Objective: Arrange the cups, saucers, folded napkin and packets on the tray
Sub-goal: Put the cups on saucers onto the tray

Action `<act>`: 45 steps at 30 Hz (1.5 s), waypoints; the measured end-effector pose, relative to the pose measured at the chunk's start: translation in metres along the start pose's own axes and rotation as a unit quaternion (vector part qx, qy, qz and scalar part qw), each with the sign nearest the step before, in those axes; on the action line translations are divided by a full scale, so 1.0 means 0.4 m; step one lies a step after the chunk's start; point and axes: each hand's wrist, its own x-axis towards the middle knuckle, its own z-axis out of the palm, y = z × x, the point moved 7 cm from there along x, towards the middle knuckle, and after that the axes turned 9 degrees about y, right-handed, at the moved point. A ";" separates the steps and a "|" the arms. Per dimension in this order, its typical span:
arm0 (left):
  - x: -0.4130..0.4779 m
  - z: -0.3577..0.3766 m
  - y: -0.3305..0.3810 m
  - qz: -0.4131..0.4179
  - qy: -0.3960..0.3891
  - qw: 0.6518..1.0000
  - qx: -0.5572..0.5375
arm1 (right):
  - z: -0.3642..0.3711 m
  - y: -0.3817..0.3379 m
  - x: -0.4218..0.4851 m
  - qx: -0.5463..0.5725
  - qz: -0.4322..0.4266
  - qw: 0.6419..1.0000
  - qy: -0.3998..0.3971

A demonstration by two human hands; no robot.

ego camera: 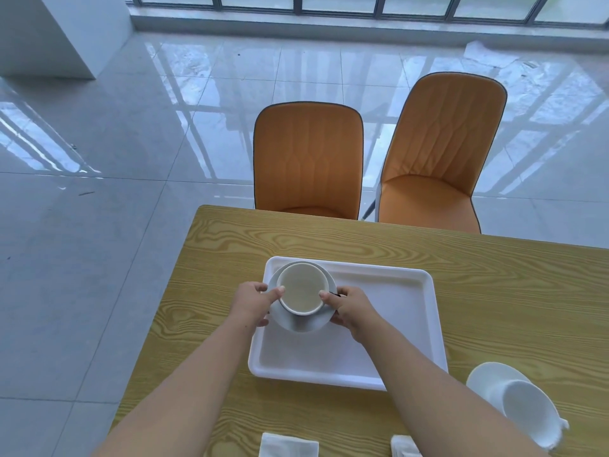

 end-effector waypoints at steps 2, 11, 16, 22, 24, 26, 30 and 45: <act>-0.004 0.002 0.004 -0.003 -0.004 1.000 0.004 | -0.003 0.000 -0.003 0.003 0.001 1.000 -0.006; -0.095 -0.007 0.029 0.083 0.051 0.991 0.092 | -0.076 0.012 -0.075 -0.051 -0.017 0.998 0.019; -0.221 0.043 0.025 0.135 0.060 0.969 0.196 | -0.195 0.008 -0.129 -0.204 -0.096 0.974 0.017; -0.366 0.204 0.001 0.156 0.016 0.954 0.256 | -0.395 -0.002 -0.201 -0.338 -0.182 0.923 0.016; -0.411 0.278 0.000 0.166 -0.006 0.946 0.279 | -0.475 -0.005 -0.221 -0.354 -0.202 0.913 0.020; -0.456 0.357 0.004 0.189 -0.025 0.935 0.299 | -0.563 -0.007 -0.237 -0.370 -0.226 0.901 0.032; -0.538 0.501 0.009 0.231 -0.033 0.916 0.326 | -0.740 0.021 -0.254 -0.383 -0.241 0.889 0.064; -0.623 0.784 -0.080 0.195 -0.081 0.915 0.342 | -1.018 0.265 -0.168 -0.317 -0.087 0.944 0.034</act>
